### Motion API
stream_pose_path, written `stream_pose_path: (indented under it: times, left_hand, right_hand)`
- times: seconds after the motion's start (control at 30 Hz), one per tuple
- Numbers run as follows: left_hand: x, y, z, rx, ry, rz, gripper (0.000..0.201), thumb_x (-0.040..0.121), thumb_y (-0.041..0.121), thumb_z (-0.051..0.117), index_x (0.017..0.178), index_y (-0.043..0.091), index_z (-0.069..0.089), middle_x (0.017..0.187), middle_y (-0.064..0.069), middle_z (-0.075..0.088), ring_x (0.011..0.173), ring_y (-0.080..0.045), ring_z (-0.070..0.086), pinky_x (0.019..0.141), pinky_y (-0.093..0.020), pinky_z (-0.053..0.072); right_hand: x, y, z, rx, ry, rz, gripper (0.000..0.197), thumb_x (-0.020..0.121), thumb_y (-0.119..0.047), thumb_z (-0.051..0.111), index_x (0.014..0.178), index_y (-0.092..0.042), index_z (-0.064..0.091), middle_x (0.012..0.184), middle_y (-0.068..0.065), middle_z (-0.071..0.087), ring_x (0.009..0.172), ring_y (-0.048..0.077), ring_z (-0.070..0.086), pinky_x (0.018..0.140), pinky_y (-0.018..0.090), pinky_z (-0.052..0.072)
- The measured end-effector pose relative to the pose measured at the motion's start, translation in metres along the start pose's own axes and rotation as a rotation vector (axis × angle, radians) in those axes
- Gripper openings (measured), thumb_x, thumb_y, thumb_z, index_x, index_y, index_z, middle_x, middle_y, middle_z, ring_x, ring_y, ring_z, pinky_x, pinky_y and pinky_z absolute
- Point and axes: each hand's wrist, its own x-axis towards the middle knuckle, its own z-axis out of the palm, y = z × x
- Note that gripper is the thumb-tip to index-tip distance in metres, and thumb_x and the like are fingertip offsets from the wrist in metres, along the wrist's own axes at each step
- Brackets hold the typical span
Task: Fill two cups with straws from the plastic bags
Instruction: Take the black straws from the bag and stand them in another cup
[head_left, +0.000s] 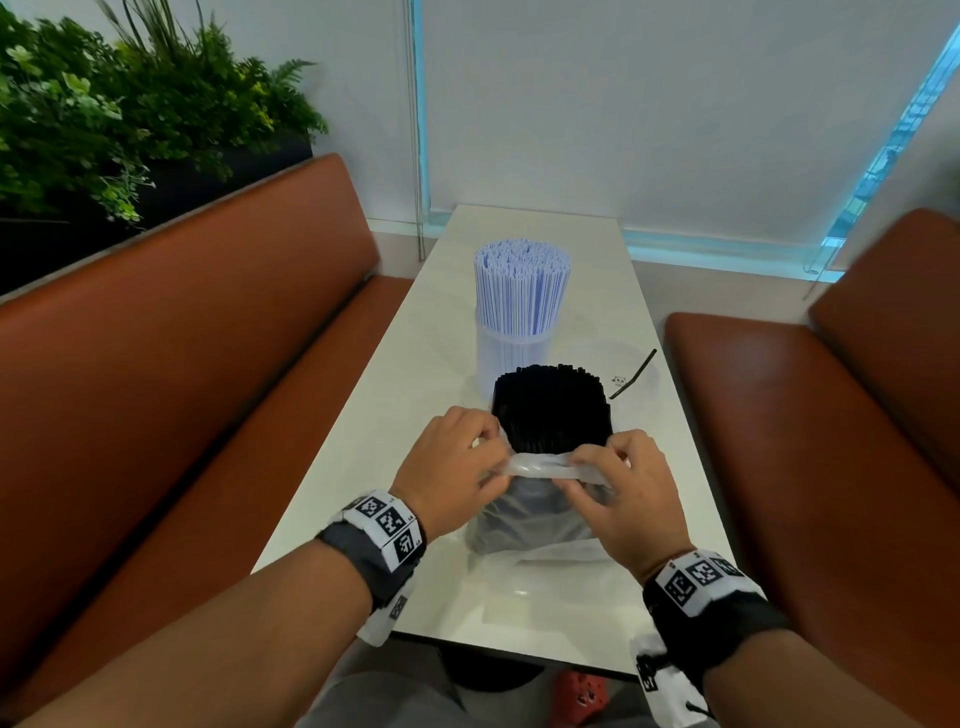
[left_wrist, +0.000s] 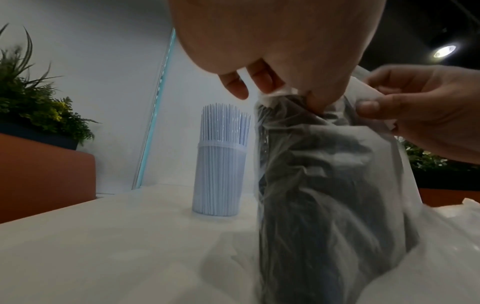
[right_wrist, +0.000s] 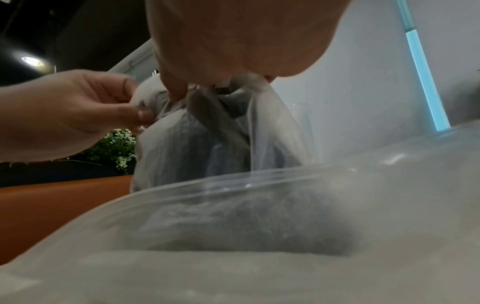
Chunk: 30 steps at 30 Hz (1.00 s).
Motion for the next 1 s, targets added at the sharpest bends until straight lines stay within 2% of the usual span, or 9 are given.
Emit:
stream_pose_path:
  times: [0.13,0.27,0.37,0.5,0.63,0.73,0.8,0.87,1.0]
  left_hand:
    - [-0.011,-0.002,0.005,-0.011,-0.044,-0.034,0.009,0.080,0.025,0.068,0.079,0.016,0.066,0.098,-0.004,0.060,0.086,-0.027,0.055,0.066,-0.043,0.051]
    - [-0.014,0.002,0.006,-0.028,-0.026,-0.048,0.020,0.084,0.036,0.059,0.082,0.018,0.066,0.099,-0.001,0.060,0.089,-0.022,0.053,0.068,-0.038,0.050]
    - [-0.014,0.002,0.007,-0.047,-0.005,-0.070,0.021,0.084,0.039,0.061,0.083,0.019,0.066,0.100,0.001,0.059,0.093,-0.018,0.051,0.070,-0.036,0.050]
    - [-0.016,0.006,0.009,-0.072,-0.009,-0.091,0.018,0.083,0.039,0.065,0.084,0.021,0.066,0.102,0.003,0.056,0.095,-0.016,0.049,0.074,-0.034,0.050]
    - [-0.019,0.010,0.011,-0.102,-0.046,-0.139,0.017,0.082,0.036,0.073,0.085,0.020,0.067,0.104,0.003,0.055,0.098,-0.017,0.050,0.079,-0.034,0.051]
    - [-0.022,0.010,0.013,-0.111,-0.144,-0.206,0.020,0.083,0.039,0.077,0.087,0.021,0.069,0.108,0.003,0.056,0.101,-0.019,0.052,0.084,-0.037,0.051]
    - [-0.024,0.011,0.014,-0.127,-0.200,-0.238,0.021,0.084,0.043,0.074,0.087,0.023,0.070,0.110,0.004,0.054,0.105,-0.017,0.049,0.088,-0.036,0.050]
    - [-0.025,0.010,0.015,-0.174,-0.188,-0.264,0.019,0.084,0.045,0.072,0.081,0.027,0.071,0.119,0.004,0.051,0.115,-0.015,0.045,0.096,-0.030,0.044]
    - [-0.020,0.006,0.018,-0.314,-0.278,-0.385,0.016,0.084,0.043,0.076,0.074,0.031,0.070,0.154,0.016,0.030,0.135,-0.001,0.033,0.103,-0.018,0.029]
  right_hand:
    - [-0.008,-0.003,-0.004,0.030,0.016,0.008,0.063,0.066,-0.008,0.091,0.115,-0.023,0.055,0.094,0.007,0.058,0.081,0.027,0.058,0.072,0.041,0.053]
    - [-0.009,-0.003,-0.008,0.141,0.017,0.130,0.051,0.068,-0.006,0.090,0.105,-0.017,0.057,0.091,-0.003,0.053,0.082,0.022,0.055,0.073,0.020,0.044]
    - [-0.010,0.002,-0.009,0.183,-0.024,0.217,0.047,0.071,-0.018,0.090,0.098,-0.023,0.052,0.091,-0.006,0.051,0.084,0.017,0.051,0.075,0.015,0.040]
    - [-0.021,0.012,-0.008,0.057,-0.052,0.213,0.036,0.068,-0.020,0.091,0.086,-0.018,0.060,0.091,-0.007,0.050,0.086,0.017,0.049,0.074,0.026,0.047]
    - [-0.032,0.017,-0.001,0.025,-0.056,0.275,0.030,0.067,-0.024,0.088,0.076,-0.024,0.060,0.101,-0.009,0.042,0.093,0.012,0.042,0.072,0.011,0.036]
    - [-0.037,0.018,0.000,0.053,-0.175,0.405,0.029,0.073,-0.037,0.082,0.079,-0.034,0.053,0.119,-0.011,0.037,0.100,0.012,0.049,0.075,0.024,0.049]
    - [-0.041,0.019,0.000,0.043,-0.250,0.467,0.030,0.074,-0.048,0.076,0.083,-0.037,0.050,0.131,-0.013,0.034,0.091,0.010,0.057,0.070,0.027,0.050]
    - [-0.043,0.019,0.001,0.018,-0.298,0.498,0.034,0.074,-0.057,0.072,0.087,-0.038,0.048,0.135,-0.018,0.032,0.080,0.009,0.059,0.066,0.026,0.048]
    - [-0.046,0.020,0.003,0.013,-0.356,0.563,0.042,0.075,-0.061,0.075,0.089,-0.037,0.044,0.133,-0.018,0.033,0.082,0.009,0.058,0.070,0.026,0.047]
